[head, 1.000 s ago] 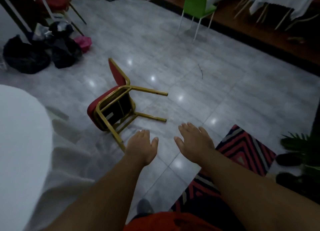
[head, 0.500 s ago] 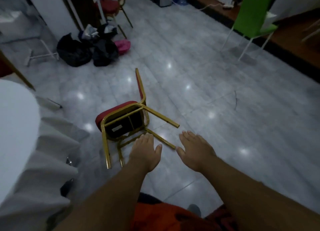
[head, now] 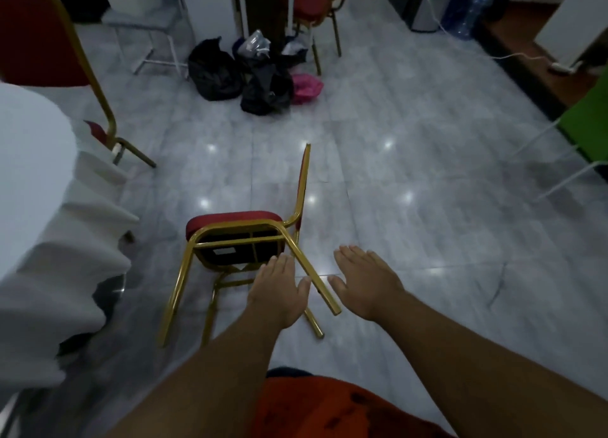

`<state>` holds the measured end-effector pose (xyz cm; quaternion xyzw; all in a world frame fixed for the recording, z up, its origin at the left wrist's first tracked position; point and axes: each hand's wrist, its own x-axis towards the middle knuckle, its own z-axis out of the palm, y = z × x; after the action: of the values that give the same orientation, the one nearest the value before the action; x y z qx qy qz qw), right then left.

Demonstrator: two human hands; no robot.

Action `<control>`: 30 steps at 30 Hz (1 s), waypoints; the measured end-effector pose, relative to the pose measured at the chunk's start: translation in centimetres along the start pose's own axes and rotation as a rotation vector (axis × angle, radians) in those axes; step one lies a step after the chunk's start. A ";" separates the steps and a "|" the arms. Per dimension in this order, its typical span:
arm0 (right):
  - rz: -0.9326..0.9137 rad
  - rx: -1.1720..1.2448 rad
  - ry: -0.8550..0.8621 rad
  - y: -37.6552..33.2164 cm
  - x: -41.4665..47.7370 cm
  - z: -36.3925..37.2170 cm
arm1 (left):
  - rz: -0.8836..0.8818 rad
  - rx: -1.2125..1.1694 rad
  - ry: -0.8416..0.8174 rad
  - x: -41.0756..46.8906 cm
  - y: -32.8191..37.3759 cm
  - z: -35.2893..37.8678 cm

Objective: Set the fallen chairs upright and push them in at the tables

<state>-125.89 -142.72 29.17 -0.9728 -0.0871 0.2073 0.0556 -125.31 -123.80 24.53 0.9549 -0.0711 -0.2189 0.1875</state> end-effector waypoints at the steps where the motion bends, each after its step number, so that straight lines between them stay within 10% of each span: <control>1: -0.034 -0.017 -0.010 0.5 1.2 -0.6 | -0.025 -0.008 0.015 0.9 0.4 -0.4; 18: -0.856 -0.269 -0.180 3.6 20.0 -6.1 | -0.823 -0.351 0.265 7.3 6.7 0.4; 30: -0.977 -0.456 -0.207 2.1 29.8 -7.9 | -0.919 -0.452 0.342 13.0 4.9 -0.5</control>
<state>-95.58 -139.59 24.33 -0.7810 -0.5764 0.2280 -0.0756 -113.70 -131.02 21.74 0.8455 0.4346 -0.1296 0.2820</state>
